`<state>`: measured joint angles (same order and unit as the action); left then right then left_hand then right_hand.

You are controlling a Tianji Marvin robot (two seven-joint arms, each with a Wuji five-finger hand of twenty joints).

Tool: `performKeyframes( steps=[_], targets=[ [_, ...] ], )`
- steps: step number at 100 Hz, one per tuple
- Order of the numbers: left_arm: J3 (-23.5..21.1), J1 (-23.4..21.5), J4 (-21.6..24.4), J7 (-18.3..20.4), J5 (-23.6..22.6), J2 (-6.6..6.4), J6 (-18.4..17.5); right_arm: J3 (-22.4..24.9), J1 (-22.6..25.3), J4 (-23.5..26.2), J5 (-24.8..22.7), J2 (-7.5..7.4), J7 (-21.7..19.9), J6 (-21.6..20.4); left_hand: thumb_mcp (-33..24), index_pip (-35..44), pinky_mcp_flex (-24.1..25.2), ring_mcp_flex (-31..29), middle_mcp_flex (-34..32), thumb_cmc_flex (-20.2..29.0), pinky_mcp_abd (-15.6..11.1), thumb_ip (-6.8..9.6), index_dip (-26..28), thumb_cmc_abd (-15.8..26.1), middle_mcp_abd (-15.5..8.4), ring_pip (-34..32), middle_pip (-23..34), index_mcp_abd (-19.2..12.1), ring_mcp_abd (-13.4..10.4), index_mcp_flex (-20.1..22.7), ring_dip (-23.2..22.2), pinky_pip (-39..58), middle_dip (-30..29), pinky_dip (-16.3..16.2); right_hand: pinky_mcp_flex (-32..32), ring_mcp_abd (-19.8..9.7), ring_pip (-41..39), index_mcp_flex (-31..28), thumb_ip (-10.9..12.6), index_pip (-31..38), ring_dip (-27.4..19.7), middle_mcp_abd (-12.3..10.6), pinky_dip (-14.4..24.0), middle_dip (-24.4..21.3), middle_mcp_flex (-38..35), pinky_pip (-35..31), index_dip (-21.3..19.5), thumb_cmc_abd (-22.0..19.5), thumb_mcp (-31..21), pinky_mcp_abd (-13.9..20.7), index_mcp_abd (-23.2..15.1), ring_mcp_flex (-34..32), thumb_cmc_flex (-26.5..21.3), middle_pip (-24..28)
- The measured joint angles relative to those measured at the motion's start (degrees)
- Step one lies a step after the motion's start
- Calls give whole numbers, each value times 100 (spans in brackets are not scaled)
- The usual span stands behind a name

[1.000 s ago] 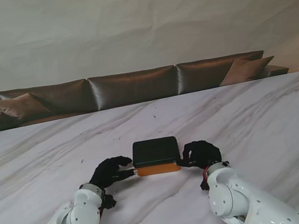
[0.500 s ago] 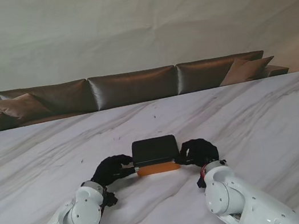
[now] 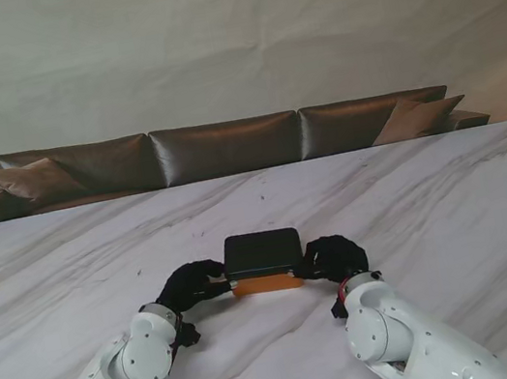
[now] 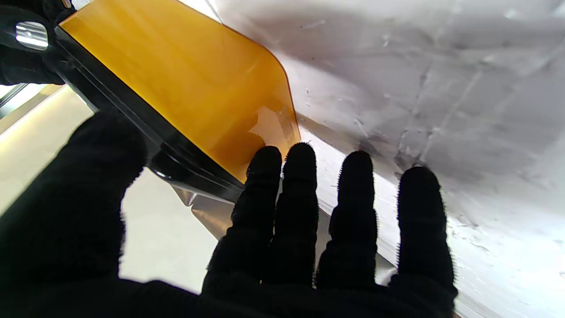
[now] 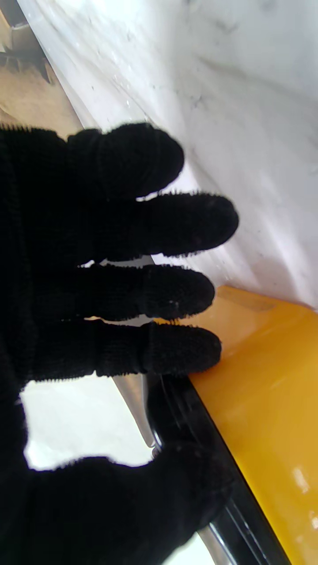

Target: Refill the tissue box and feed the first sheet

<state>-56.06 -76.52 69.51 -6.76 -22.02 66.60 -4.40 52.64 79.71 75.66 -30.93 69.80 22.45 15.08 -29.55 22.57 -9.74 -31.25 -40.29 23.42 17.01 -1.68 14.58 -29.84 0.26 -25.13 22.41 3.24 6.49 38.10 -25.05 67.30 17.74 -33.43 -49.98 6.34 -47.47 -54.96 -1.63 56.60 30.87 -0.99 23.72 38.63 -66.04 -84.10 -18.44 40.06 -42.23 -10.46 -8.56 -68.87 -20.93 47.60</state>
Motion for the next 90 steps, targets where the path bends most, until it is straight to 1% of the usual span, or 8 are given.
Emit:
performKeyframes(
  steps=[11, 28, 36, 43, 56, 65, 74, 90],
  targets=[
    [23, 7, -15, -47, -7, 3, 0, -15, -8, -24, 25, 16, 39, -12, -144, -4, 0, -12, 1, 57, -4, 0, 0, 0, 0, 1, 18, 28, -27, -6, 0, 8, 11, 1, 0, -1, -35, 0, -8, 87, 1, -7, 0, 3, -6, 0, 70, -99, 129, 0, 24, 0, -105, 0],
    [53, 21, -41, -104, 23, 20, 32, -19, -9, -14, 23, 8, -62, -28, -206, -4, 13, -23, 5, 60, -49, 0, 0, 222, 0, -5, 19, 56, -122, -9, 0, 113, 19, -5, 36, -1, -52, 0, -9, 140, 1, -10, 0, 3, 5, 0, 101, -210, 162, 1, 101, 0, -112, -2],
    [40, 22, -23, -46, 30, 16, 71, 41, 7, 106, -4, -44, -392, -29, -206, -26, 39, -21, 9, 60, -113, 0, 0, 222, 0, 11, 19, 116, -197, -20, 0, 144, 19, -5, 164, -1, -52, 112, 78, -17, 3, -10, 0, 6, 75, 0, -554, -169, -329, 2, 130, 38, 415, -6],
    [-11, 15, 38, 131, 29, -3, 102, 114, 37, 280, -25, -121, -744, -29, -206, -47, 57, -1, 41, 60, -114, 0, 0, 223, 0, 145, 19, 188, -205, -105, 93, 125, 20, 16, 325, 0, -52, 262, 198, -254, 6, -9, 0, 9, 306, 0, -759, -169, -520, 4, 366, 229, 845, -69],
    [-93, -24, 160, 400, 16, -64, 129, 208, 82, 483, -29, -251, -1188, -38, -143, -119, 90, 51, 88, 45, -106, 0, 0, 49, 1, 358, 20, 227, -216, -172, 123, 101, 21, 26, 446, 36, -24, 631, 241, -636, 6, 2, 0, 27, 680, 79, -839, -235, -625, 11, 421, 397, 1491, -150],
    [-146, -45, 227, 602, 38, -100, 138, 224, 100, 504, 31, -291, -1317, -41, -68, -170, 224, 180, 101, -122, -116, -6, 0, -13, 1, 514, 20, 223, -249, -192, 183, 155, 21, 26, 495, 96, 60, 727, 241, -1197, 6, 68, 0, 29, 811, 154, -874, -452, -631, 11, 714, 455, 1938, -205],
    [-194, -41, 273, 822, 203, -136, 146, 236, 115, 498, 195, -304, -1434, -38, 104, -176, 226, 320, 102, -301, -116, -192, 0, -14, 1, 622, 20, 219, -250, -192, 207, 293, 21, 26, 496, 130, 90, 728, 247, -1310, 6, 189, 0, 29, 847, 168, -876, -704, -629, -1, 867, 455, 2226, -221],
    [-267, -64, 314, 938, 382, -148, 195, 253, 115, 496, 291, -314, -1577, 24, 362, -265, 173, 321, 103, -582, -111, -289, 0, -14, 1, 666, 20, 106, -251, -170, 261, 317, 11, 26, 428, 188, 93, 729, 260, -1470, 6, 247, 0, 29, 847, 169, -876, -1050, -655, -57, 858, 443, 2650, -222]
  ],
)
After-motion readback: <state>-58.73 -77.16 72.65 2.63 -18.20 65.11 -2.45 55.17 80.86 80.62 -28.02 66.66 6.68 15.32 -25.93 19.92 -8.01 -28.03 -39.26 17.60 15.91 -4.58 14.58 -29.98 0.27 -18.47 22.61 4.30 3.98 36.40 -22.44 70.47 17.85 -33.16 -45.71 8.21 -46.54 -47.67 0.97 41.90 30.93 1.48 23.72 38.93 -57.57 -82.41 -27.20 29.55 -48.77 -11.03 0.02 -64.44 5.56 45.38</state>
